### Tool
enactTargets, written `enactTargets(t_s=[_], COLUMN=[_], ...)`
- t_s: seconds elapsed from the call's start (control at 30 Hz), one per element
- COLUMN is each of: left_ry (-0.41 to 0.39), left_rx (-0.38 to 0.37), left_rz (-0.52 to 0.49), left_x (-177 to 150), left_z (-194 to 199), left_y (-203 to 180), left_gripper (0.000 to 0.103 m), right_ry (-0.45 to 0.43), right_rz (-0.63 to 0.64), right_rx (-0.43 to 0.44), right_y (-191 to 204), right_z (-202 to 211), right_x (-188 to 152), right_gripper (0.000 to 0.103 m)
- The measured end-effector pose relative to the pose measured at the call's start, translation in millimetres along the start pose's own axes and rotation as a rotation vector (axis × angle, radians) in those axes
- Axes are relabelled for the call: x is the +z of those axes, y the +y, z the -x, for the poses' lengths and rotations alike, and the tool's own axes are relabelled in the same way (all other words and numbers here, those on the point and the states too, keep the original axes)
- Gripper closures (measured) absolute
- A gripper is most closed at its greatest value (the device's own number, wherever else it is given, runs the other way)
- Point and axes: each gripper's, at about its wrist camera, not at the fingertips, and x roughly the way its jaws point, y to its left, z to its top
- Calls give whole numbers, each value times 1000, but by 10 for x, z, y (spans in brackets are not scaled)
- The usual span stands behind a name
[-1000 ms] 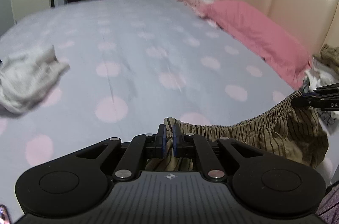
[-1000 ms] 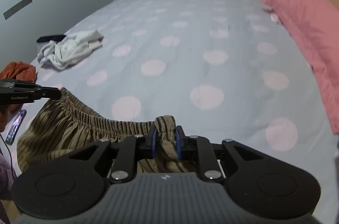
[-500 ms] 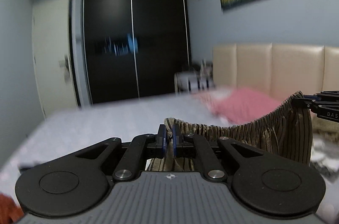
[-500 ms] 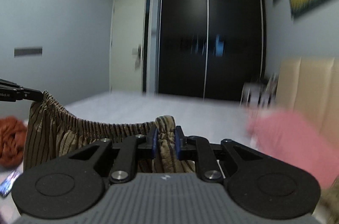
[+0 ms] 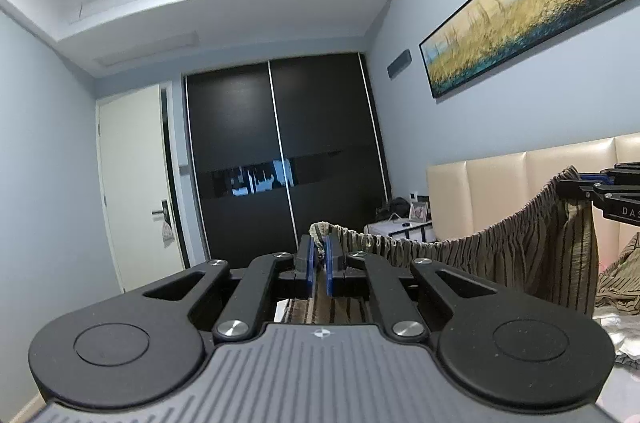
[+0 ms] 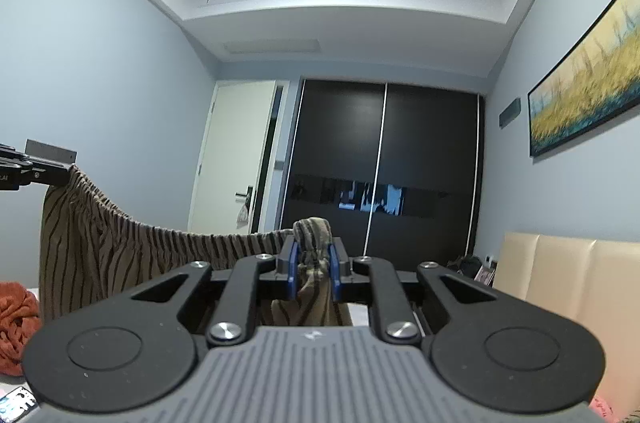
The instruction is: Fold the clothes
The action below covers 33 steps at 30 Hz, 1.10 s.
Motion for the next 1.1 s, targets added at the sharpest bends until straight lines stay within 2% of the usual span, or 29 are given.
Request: enactTargets(t_s=[0.27, 0.4, 0.53, 0.8, 0.83, 0.9, 0.93, 1.0, 1.1], left_ry=[-36, 31, 149, 339, 352, 345, 340, 363, 401], left_rx=[-42, -64, -83, -78, -62, 1, 4, -21, -111], left_rz=[-5, -7, 20, 37, 25, -26, -16, 38, 74], left_x=[211, 110, -247, -1080, -1126, -1125, -1091, -997, -962], left_z=[135, 7, -271, -807, -907, -1153, -1281, -1552, -1840], left_y=[26, 27, 47, -5, -1, 38, 84, 184, 206], left_gripper=[99, 99, 99, 100, 103, 103, 103, 103, 103], right_ry=[-23, 9, 103, 309, 331, 363, 370, 373, 431], right_rz=[-3, -59, -106, -193, -201, -175, -148, -151, -153], right_rx=[8, 30, 50, 51, 50, 26, 6, 13, 44], right_y=[-27, -127, -163, -105, -93, -66, -62, -143, -197], right_z=[204, 195, 19, -405, -463, -652, -772, -1040, -1399], right_x=[201, 160, -124, -997, -1091, -1198, -1209, -1204, -1184], right_gripper=[85, 85, 85, 85, 85, 86, 86, 86, 86])
